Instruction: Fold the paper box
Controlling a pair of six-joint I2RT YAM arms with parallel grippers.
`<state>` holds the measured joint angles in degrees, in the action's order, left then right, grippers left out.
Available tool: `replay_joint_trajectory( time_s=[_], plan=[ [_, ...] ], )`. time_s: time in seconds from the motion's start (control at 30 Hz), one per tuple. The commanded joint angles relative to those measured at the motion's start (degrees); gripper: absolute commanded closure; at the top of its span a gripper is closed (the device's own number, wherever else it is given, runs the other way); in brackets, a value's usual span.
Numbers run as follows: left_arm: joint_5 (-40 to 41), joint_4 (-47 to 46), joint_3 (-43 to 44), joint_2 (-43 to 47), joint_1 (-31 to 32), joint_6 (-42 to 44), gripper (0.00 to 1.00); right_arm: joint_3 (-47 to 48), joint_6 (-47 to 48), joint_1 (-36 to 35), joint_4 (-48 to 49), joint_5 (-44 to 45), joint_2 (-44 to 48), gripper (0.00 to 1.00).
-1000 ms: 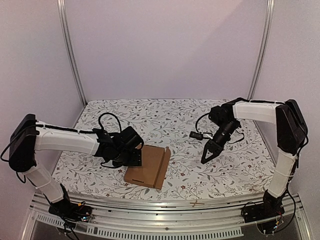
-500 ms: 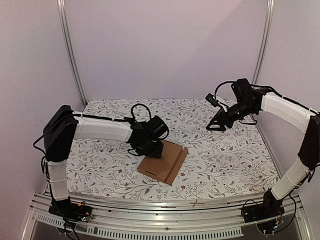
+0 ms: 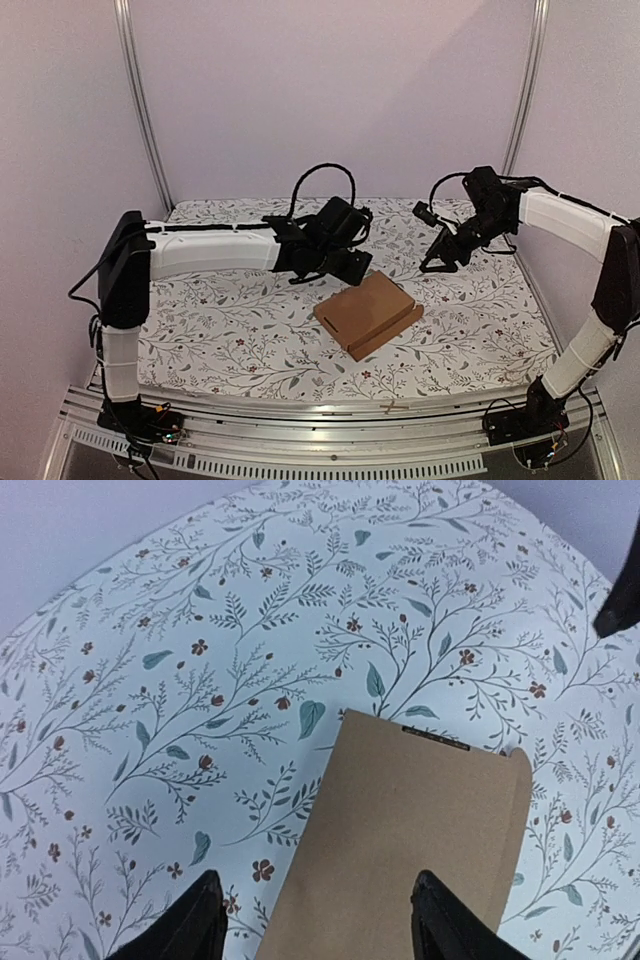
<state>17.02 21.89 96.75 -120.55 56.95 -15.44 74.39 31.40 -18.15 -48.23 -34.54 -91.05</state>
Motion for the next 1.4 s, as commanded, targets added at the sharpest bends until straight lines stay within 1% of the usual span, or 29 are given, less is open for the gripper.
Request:
replay_joint_trajectory(
  time_s=[0.0, 0.07, 0.17, 0.27, 0.37, 0.57, 0.77, 0.87, 1.0, 1.1, 1.23, 1.37],
  plan=[
    [10.74, 7.24, -7.21, 10.98, 3.5, -16.21, 0.36, 5.03, -1.77, 0.12, -1.0, 5.28, -8.27, 0.41],
    [9.11, 9.84, -13.62, 13.92, 3.6, -25.56, 0.38, 7.15, -4.52, 0.07, -0.77, 5.57, -11.83, 0.42],
    [5.49, 7.57, -23.88, 18.06, 3.91, -34.65, 0.39, 9.95, -7.63, 0.12, -1.22, 4.84, -16.98, 0.43],
    [0.96, 0.82, -31.3, 20.86, 4.33, -38.6, 0.36, 11.96, -8.87, 0.06, -3.37, 1.33, -21.45, 0.42],
    [-1.72, -5.35, -35.62, 20.59, 4.19, -41.46, 0.34, 12.44, -10.34, 0.05, -5.42, -1.16, -24.41, 0.42],
    [-7.02, -12.16, -33.99, 15.18, 3.46, -40.39, 0.34, 9.85, -8.44, -0.62, -9.71, -6.35, -26.49, 0.42],
    [-9.26, -12.72, -30.81, 11.37, 0.88, -39.16, 0.35, 6.25, -4.72, -2.66, -14.14, -8.26, -25.85, 0.42],
    [-9.16, -12.27, -29.12, 10.36, -0.43, -36.97, 0.37, 3.73, -2.91, -3.68, -15.75, -8.56, -24.26, 0.42],
    [-9.02, -9.46, -25.07, 8.33, -2.46, -31.72, 0.37, 1.04, -0.6, -5.28, -18.18, -8.74, -21.87, 0.41],
    [-10.77, -8.89, -20.87, 5.78, -3.85, -26.97, 0.38, 0.32, 2.63, -7.1, -20.98, -9.59, -20.13, 0.41],
    [-14.37, -12.99, -17.51, 2.92, -4.51, -20.08, 0.39, 0.27, 6.0, -8.04, -23.5, -10.49, -16.83, 0.39],
    [-19.36, -16.44, -12.71, -0.26, -5.15, -14.92, 0.39, 2.52, 8.31, -7.27, -25.43, -7.72, -12.09, 0.39]
  ],
)
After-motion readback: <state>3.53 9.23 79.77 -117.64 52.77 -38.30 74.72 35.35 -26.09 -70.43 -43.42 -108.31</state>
